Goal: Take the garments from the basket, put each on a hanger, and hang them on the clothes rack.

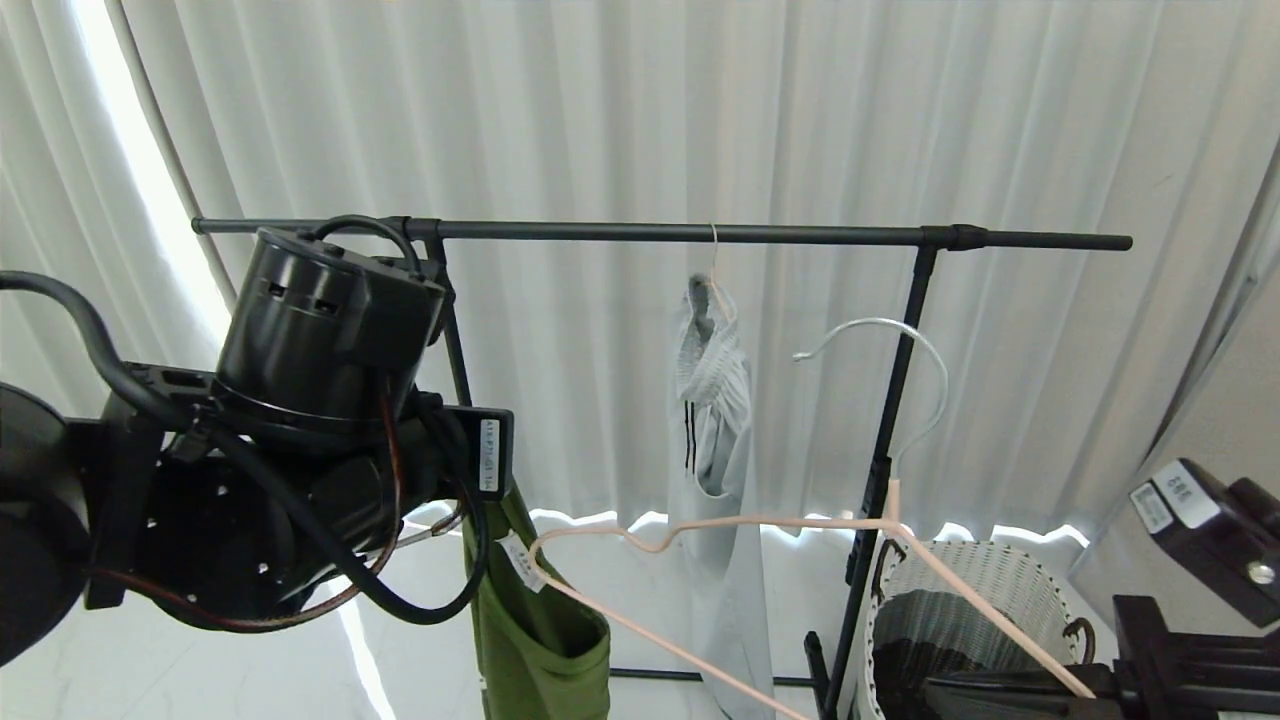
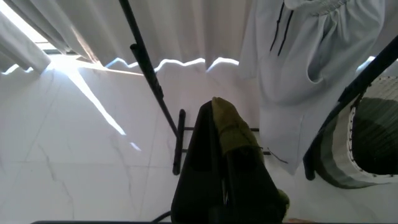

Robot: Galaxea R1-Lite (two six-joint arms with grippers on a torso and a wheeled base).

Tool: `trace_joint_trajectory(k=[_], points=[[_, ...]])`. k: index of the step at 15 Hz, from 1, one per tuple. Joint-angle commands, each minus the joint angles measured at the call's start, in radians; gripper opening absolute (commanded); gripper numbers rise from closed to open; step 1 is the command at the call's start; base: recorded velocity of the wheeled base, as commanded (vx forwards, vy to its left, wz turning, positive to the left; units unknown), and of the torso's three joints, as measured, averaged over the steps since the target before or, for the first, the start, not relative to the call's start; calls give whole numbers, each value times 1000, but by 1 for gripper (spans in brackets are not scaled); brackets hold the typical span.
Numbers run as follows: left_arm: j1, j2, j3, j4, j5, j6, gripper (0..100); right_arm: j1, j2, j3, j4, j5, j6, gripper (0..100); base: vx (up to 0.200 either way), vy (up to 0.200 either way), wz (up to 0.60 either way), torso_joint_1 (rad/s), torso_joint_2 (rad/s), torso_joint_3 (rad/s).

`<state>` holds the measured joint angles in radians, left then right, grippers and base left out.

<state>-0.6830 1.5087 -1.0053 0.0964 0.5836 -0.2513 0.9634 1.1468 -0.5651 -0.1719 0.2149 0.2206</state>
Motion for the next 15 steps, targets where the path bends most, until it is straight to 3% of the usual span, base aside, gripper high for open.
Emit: trace_joint_trajectory(k=[1,6,10,15], points=[[-3,25,-10,0,-1,-3,0,0,85,-2,-41,-3,17,0,0,0,0,0,0,0],[-1,44,-18,0,1,-42,0,-2,205,-6,-219,-95,57,0,0,0,0,0,0,0],[83,113,-73,0,85,-52,0,24,191,-4,-225,-92,65,0,0,0,0,0,0,0],[100,119,-81,0,94,-54,0,52,194,-32,-233,-91,80,0,0,0,0,0,0,0]])
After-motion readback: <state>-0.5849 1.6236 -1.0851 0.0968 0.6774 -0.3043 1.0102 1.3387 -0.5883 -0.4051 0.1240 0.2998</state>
